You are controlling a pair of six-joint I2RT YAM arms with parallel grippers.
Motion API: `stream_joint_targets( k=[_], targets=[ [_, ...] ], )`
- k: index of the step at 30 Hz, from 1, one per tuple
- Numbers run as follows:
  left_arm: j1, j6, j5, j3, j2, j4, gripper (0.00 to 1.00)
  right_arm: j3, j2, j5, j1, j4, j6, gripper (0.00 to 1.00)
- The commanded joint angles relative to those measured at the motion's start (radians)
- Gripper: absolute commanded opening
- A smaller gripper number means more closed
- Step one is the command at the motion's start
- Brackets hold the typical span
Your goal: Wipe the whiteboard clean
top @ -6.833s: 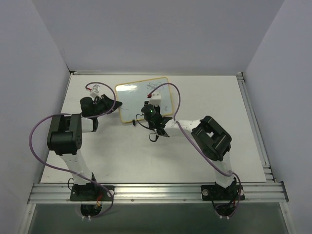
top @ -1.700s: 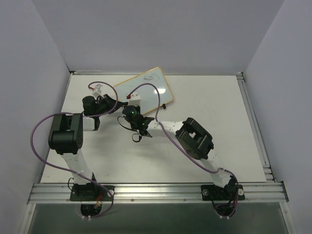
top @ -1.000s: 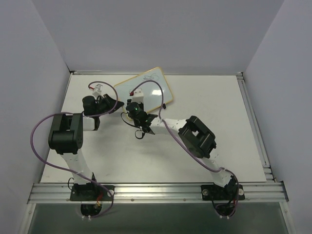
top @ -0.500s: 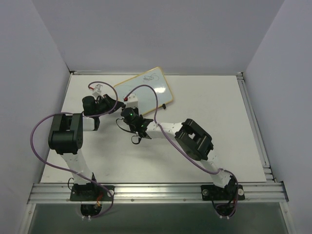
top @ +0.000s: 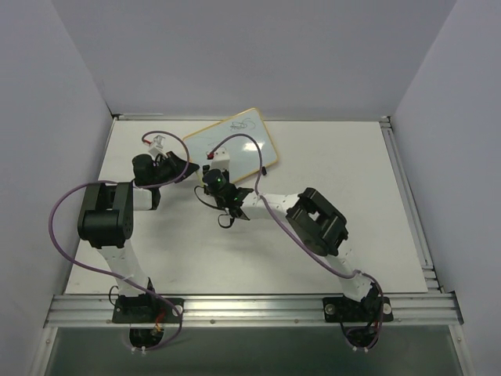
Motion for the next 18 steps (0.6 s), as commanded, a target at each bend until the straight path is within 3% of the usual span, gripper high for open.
stream_joint_targets(
  k=[1,7,18],
  targets=[
    [0.001,0.037,-0.003,0.016,0.003,-0.003,0.12,-0.05,-0.029,0.037,-0.079,-0.076,-0.008,0.0],
    [0.001,0.037,-0.001,0.016,0.003,-0.003,0.12,-0.079,-0.035,0.031,-0.088,-0.058,0.002,0.0],
    [-0.001,0.037,0.0,0.019,0.004,-0.004,0.12,-0.151,-0.032,0.015,0.005,-0.008,0.091,0.0]
  ],
)
